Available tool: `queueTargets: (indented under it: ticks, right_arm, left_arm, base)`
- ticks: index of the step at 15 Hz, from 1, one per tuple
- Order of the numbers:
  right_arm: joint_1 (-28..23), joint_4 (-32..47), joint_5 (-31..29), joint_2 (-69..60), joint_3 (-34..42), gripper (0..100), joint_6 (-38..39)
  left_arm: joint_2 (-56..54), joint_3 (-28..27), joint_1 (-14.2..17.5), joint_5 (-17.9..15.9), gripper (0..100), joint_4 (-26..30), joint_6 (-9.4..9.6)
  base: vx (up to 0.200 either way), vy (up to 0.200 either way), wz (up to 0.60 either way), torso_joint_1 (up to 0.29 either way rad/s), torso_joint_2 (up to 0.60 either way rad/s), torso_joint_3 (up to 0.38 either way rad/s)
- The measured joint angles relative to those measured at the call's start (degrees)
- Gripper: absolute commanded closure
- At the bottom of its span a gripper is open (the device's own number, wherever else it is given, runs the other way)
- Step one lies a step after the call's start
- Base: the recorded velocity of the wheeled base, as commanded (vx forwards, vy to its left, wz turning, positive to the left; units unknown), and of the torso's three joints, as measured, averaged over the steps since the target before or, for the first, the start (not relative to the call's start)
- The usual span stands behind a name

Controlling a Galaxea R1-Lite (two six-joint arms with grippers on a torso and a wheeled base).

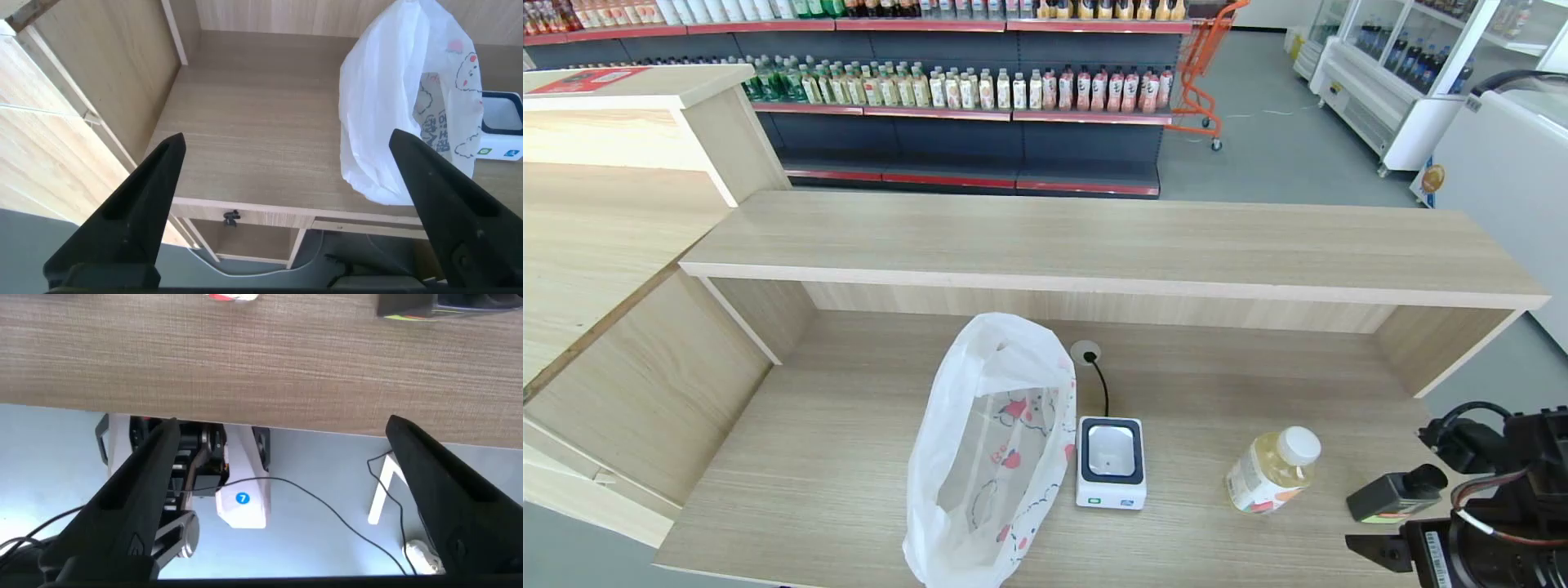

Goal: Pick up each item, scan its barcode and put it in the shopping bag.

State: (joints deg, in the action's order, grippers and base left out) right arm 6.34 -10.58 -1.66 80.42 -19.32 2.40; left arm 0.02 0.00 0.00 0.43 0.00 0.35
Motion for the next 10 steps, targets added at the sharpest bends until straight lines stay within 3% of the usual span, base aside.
queueTargets:
  ticks: [10]
  right_arm:
    - [5.64, -26.97, -0.66, 20.6, 2.05, 0, -3.49]
  left_arm:
    - [0.0, 0.0, 0.0, 0.01, 0, 0.0, 0.0]
  base:
    - [0.0, 0.0, 0.0, 0.0, 0.0, 0.0]
